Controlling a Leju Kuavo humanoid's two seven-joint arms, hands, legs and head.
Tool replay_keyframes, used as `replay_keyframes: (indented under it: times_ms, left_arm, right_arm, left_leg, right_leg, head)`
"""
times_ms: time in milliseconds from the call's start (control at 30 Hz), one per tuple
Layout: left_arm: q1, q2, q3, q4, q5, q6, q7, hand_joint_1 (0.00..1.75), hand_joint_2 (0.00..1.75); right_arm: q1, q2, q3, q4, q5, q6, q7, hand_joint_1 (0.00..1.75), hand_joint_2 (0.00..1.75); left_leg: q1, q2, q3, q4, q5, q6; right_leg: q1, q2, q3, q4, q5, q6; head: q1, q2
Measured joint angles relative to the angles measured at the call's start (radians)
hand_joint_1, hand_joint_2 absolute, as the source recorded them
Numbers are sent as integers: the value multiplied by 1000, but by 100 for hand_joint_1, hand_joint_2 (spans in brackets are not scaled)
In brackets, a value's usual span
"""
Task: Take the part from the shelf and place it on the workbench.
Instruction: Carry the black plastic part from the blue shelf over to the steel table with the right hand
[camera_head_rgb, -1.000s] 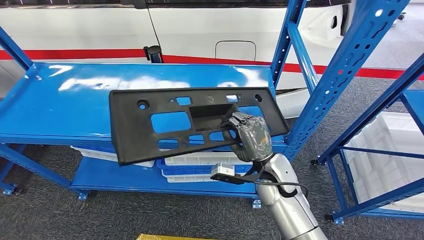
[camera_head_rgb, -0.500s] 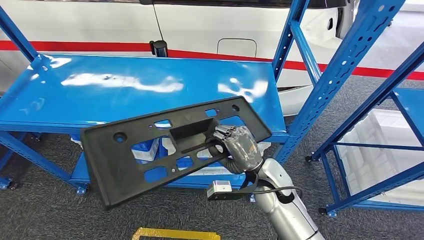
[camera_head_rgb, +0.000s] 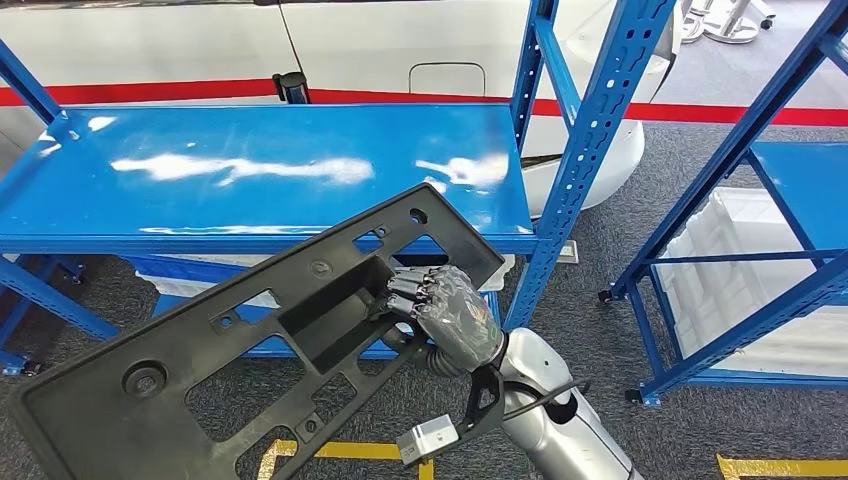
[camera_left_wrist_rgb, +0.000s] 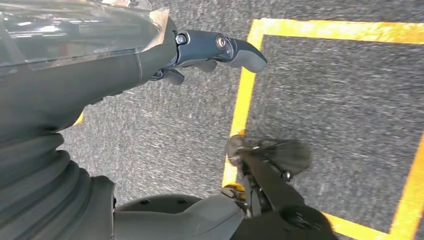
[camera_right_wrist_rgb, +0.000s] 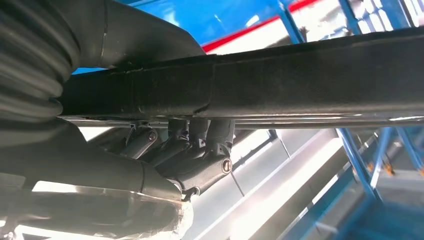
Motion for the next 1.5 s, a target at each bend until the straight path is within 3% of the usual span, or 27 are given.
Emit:
replay_keyframes:
  times_ms: [33,100,167,233,300,367,400,467,533,600,667,733,767,800,867,900,967,1033,1067,1100,1133,1200,1267,1333,1400,1433,1500]
  left_arm:
    - [0,0,1,0,1,1,0,0,175]
    - [1,1,3,0,2,3,-1,0,175]
    - [0,2,5,0,2,6,-1,0,175]
    - [0,3,7,0,3,10,-2,0,175]
    - [-1,4,10,0,5,12,-3,0,175]
    - [-1,2,15,0,10,14,-4,0,175]
    - [-1,2,16,0,13,16,-4,0,175]
    - [-1,1,19,0,18,20,-5,0,175]
    - [0,1,23,0,21,23,-5,0,175]
    - [0,0,24,0,21,25,-5,0,175]
    - [0,-2,26,0,25,29,-6,0,175]
    - [0,-4,30,0,31,36,-8,0,175]
    - [0,-5,31,0,35,39,-9,0,175]
    - [0,-5,34,0,37,43,-9,0,175]
    - [1,-6,40,0,41,49,-11,0,175]
    - [2,-6,43,0,43,52,-12,0,175]
    - [3,-7,47,0,47,57,-13,0,175]
    - [4,-8,49,0,51,62,-13,0,175]
    - [4,-8,50,0,52,65,-13,0,175]
    - [4,-8,51,0,52,68,-13,0,175]
    - [4,-8,53,0,53,70,-13,0,175]
    - [3,-8,56,0,54,73,-13,0,175]
    - [2,-8,58,0,57,78,-13,0,175]
    - [2,-10,63,0,62,84,-13,0,175]
    - [1,-14,69,0,67,92,-12,0,175]
    - [1,-16,71,0,69,97,-11,0,175]
    - [1,-19,74,0,73,111,-10,0,175]
  right_arm:
    - [8,-3,1,-13,-5,-5,-3,175,175]
    - [24,-10,1,-41,-12,-16,-6,175,175]
    - [39,-15,-1,-69,-17,-26,-8,175,175]
    - [52,-20,-6,-97,-19,-36,-8,175,175]
    - [65,-23,-13,-124,-19,-46,-8,175,175]
    - [86,-26,-21,-149,-17,-57,-10,175,175]
    - [99,-28,-26,-160,-15,-66,-14,175,175]
    - [126,-34,-36,-175,-13,-83,-23,175,175]
    - [148,-38,-44,-184,-13,-92,-30,175,175]
    - [165,-42,-49,-187,-14,-97,-36,175,175]
    - [180,-43,-56,-190,-20,-104,-47,175,175]
    - [197,-43,-66,-193,-29,-113,-61,175,175]
    - [206,-42,-71,-194,-33,-116,-69,175,175]
    - [215,-40,-76,-195,-37,-119,-75,175,175]
    - [233,-34,-87,-195,-44,-121,-83,175,175]
    - [241,-29,-92,-195,-48,-120,-87,175,175]
    - [256,-18,-103,-194,-54,-117,-94,175,175]
    - [272,-6,-116,-191,-62,-112,-102,175,175]
    - [280,-1,-122,-188,-66,-110,-108,175,175]
    - [287,4,-129,-186,-70,-107,-112,175,175]
    - [293,9,-135,-183,-73,-105,-116,175,175]
    - [302,18,-145,-180,-80,-98,-123,175,175]
    - [306,27,-154,-176,-90,-93,-130,175,175]
    - [310,35,-164,-170,-104,-88,-138,175,175]
    - [315,41,-173,-161,-116,-80,-150,175,175]
    - [317,44,-178,-156,-122,-77,-156,175,175]
    - [318,52,-187,-140,-135,-67,-171,175,175]
  left_leg:
    - [0,0,-11,57,-23,-2]
    - [0,0,10,78,-7,0]
    - [0,-4,98,-38,44,9]
    - [-4,-13,182,-166,57,19]
    - [-12,-17,203,-209,51,28]
    - [-13,-12,190,-219,67,45]
    - [-11,-9,181,-224,79,56]
    - [-9,-3,159,-228,102,70]
    - [-11,1,131,-227,121,72]
    - [-12,6,107,-224,139,71]
    - [-12,8,86,-220,153,66]
    - [-15,7,72,-214,166,57]
    - [-17,7,69,-212,174,51]
    - [-17,7,67,-212,181,45]
    - [-14,5,62,-211,186,32]
    - [-12,4,54,-199,167,25]
    - [-8,-1,27,-120,80,14]
    - [-8,-3,-8,11,-6,7]
    - [-8,-4,-14,61,-17,5]
    - [-8,-4,-6,79,-6,5]
    - [-8,-5,22,59,21,6]
    - [-8,-8,120,-70,64,12]
    - [-10,-14,191,-184,64,18]
    - [-15,-16,197,-212,58,25]
    - [-13,-11,180,-217,71,45]
    - [-12,-8,168,-220,81,57]
    - [-13,-3,143,-221,103,74]
  right_leg:
    - [2,0,-11,2,7,-1]
    - [5,0,-32,9,18,2]
    - [6,2,-47,18,25,7]
    - [9,3,-56,25,33,18]
    - [10,3,-62,25,44,33]
    - [9,3,-72,30,46,45]
    - [9,3,-84,47,29,45]
    - [8,4,-122,136,-46,36]
    - [7,4,-155,265,-114,35]
    - [6,4,-143,314,-113,51]
    - [6,3,-59,212,-66,67]
    - [9,3,51,49,-52,60]
    - [11,3,80,-2,-57,52]
    - [13,3,92,-28,-62,44]
    - [11,2,78,-31,-53,27]
    - [9,1,71,-31,-45,15]
    - [5,-1,51,-31,-26,-4]
    - [7,-2,30,-27,-7,-9]
    - [8,-2,17,-23,2,-8]
    - [8,-2,3,-17,9,-5]
    - [8,-2,-11,-10,15,-3]
    - [8,-1,-33,5,21,3]
    - [12,-2,-46,15,29,13]
    - [14,-2,-55,18,42,30]
    - [14,-2,-70,28,37,41]
    - [14,-1,-84,52,14,40]
    - [13,0,-124,156,-68,32]
  head:
    - [0,0]
    - [0,0]
    - [0,0]
    - [0,0]
    - [0,0]
    - [0,0]
    - [1,0]
    - [5,0]
    - [9,0]
    - [9,0]
    - [9,0]
    - [9,0]
    - [8,0]
    - [8,0]
    - [8,0]
    - [8,0]
    - [5,0]
    - [4,0]
    - [4,0]
    - [4,0]
    - [4,0]
    - [4,0]
    - [4,0]
    - [5,0]
    - [6,0]
    - [8,0]
    - [11,0]
